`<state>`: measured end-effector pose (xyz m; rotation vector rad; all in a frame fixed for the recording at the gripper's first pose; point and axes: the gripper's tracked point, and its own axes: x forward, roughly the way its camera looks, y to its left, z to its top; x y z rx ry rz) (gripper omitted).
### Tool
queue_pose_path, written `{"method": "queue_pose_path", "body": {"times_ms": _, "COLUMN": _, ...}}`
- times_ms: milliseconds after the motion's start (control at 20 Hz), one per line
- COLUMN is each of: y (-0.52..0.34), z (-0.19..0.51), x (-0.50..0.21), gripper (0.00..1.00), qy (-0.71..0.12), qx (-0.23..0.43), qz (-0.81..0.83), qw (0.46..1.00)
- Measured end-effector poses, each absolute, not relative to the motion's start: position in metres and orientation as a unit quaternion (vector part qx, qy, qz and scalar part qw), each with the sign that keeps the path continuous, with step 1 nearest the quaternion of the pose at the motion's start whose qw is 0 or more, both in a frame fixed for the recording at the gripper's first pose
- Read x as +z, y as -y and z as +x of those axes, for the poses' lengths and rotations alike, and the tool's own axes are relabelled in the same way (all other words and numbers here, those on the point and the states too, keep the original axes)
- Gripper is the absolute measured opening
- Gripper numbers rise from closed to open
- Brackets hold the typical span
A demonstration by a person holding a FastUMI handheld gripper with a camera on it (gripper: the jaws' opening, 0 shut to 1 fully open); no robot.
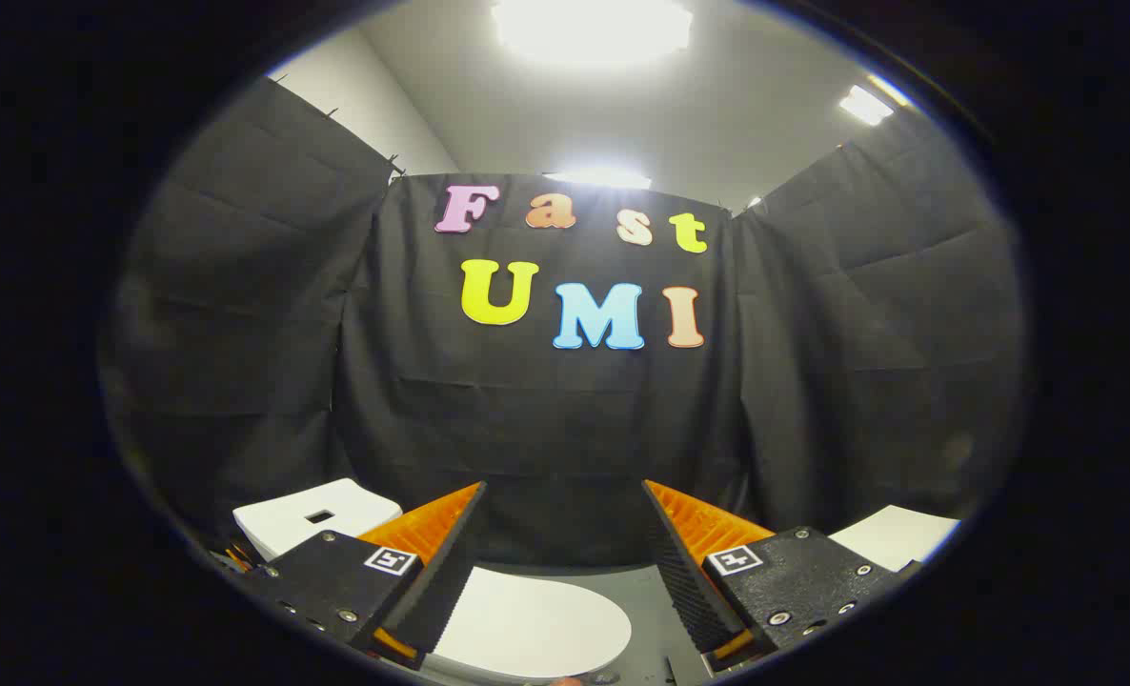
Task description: Open the toilet lid.
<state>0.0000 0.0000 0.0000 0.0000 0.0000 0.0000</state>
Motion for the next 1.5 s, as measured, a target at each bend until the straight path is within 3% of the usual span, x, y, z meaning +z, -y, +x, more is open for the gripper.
{"method": "queue_pose_path", "body": {"times_ms": 950, "y": 0.036, "z": 0.005, "x": -0.033, "gripper": 0.94, "qy": -0.029, "qx": -0.029, "qz": 0.025, "qw": 0.999}}
{"method": "queue_pose_path", "body": {"times_ms": 1500, "y": 0.038, "z": 0.018, "x": -0.12, "gripper": 0.95, "qy": -0.12, "qx": -0.026, "qz": 0.144, "qw": 0.982}}
